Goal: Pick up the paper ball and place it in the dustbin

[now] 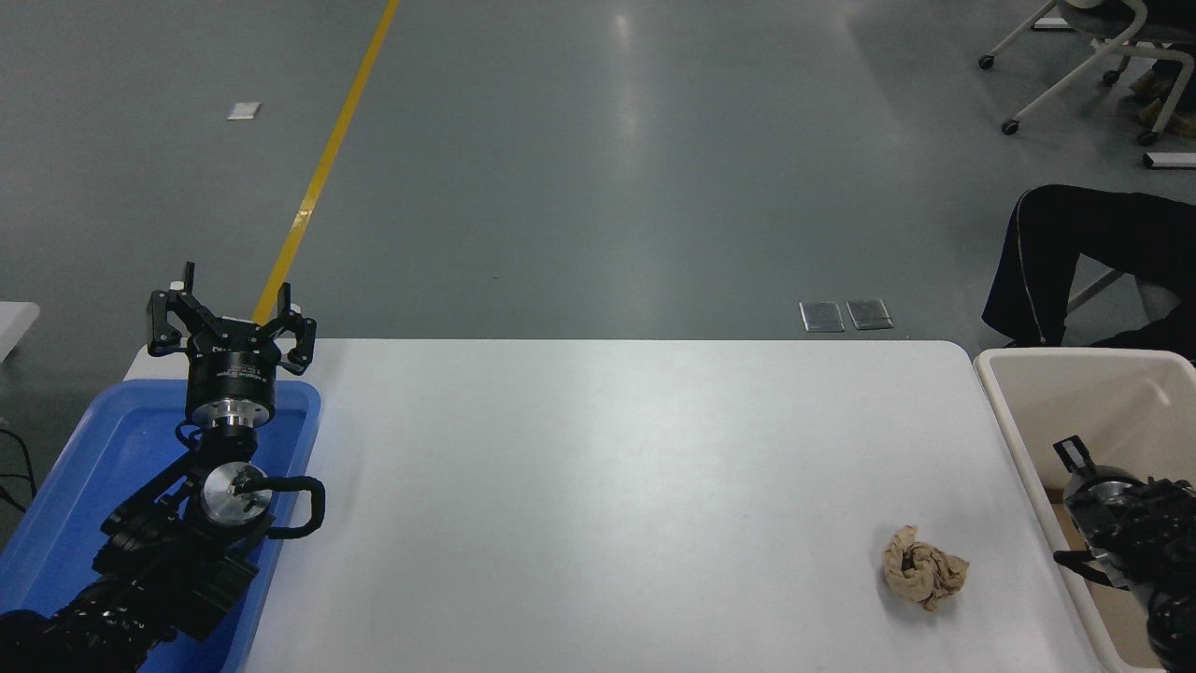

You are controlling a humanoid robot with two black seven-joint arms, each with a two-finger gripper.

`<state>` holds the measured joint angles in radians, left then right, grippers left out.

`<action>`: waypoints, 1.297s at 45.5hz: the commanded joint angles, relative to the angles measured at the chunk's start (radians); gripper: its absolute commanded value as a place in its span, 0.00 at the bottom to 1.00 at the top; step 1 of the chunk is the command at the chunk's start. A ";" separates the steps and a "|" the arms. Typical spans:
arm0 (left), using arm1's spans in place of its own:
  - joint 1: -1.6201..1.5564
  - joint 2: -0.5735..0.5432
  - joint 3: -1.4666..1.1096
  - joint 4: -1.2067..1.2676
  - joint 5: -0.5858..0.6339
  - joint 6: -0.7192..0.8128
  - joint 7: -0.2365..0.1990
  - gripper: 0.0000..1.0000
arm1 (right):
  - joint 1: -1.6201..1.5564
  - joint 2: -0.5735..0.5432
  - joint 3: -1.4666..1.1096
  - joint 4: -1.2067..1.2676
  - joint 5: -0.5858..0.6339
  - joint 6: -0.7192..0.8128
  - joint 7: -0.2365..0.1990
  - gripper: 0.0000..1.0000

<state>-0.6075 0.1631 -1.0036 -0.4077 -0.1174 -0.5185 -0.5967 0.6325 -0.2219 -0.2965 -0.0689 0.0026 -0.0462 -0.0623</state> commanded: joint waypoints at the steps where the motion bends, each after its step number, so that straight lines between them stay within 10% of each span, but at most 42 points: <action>1: -0.002 0.001 0.000 0.001 0.002 0.003 0.001 0.99 | 0.001 0.012 0.000 0.000 0.004 -0.004 0.001 0.00; 31: -0.005 0.003 0.002 0.000 -0.002 0.009 0.000 0.99 | 0.053 0.023 -0.006 0.003 -0.001 0.000 0.001 0.00; 37: -0.005 0.004 0.002 0.001 -0.004 0.009 0.000 0.99 | 0.049 0.007 -0.007 0.021 0.002 -0.001 0.001 0.48; 59: -0.005 0.003 0.002 0.000 -0.002 0.005 0.000 0.99 | 0.239 -0.105 -0.052 0.314 -0.018 0.006 -0.002 0.71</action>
<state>-0.6121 0.1666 -1.0017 -0.4070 -0.1210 -0.5093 -0.5980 0.7710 -0.2535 -0.3144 0.0807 -0.0053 -0.0441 -0.0625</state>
